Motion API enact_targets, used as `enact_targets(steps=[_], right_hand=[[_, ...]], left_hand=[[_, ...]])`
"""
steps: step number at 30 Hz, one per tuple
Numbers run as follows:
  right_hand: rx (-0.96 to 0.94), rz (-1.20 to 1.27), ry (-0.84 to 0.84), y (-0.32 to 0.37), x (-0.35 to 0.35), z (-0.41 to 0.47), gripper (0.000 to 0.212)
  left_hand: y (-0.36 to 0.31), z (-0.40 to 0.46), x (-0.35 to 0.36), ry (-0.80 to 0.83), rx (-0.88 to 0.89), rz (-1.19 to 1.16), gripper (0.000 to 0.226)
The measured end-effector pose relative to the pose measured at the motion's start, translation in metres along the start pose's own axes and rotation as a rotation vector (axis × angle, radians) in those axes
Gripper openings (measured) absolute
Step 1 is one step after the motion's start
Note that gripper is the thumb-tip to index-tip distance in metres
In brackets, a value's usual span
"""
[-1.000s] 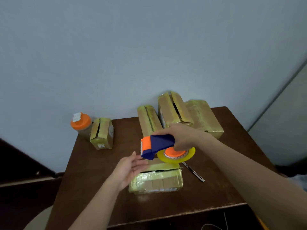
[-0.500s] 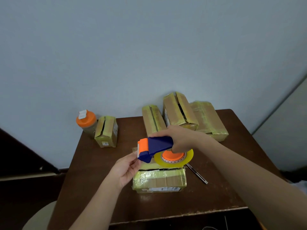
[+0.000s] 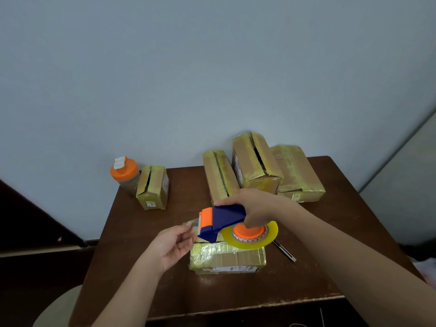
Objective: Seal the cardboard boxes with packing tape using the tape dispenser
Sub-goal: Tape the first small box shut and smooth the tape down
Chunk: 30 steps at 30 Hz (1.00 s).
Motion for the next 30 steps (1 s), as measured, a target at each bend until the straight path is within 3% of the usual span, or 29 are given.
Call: enact_targets(steps=[9, 15, 30], right_hand=[[0.030, -0.225, -0.071, 0.018, 0.015, 0.009, 0.076], [0.061, -0.344, -0.095, 0.028, 0.022, 0.014, 0.079], [0.076, -0.378, -0.070, 0.026, 0.020, 0.005, 0.085]], left_hand=[[0.008, 0.010, -0.016, -0.122, 0.061, 0.109, 0.008], [0.014, 0.018, -0.022, -0.170, 0.198, 0.224, 0.008], [0.014, 0.036, -0.021, -0.263, 0.318, 0.280, 0.017]])
Point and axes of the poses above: each hand's wrist, its own z-axis towards the middle knuckle, its own x-axis out of the palm, y = z × x, the point moved 3 cm from there along z, towards the middle knuckle, and after that the axes turned 12 degrees about -z, right-handed, at the moved point
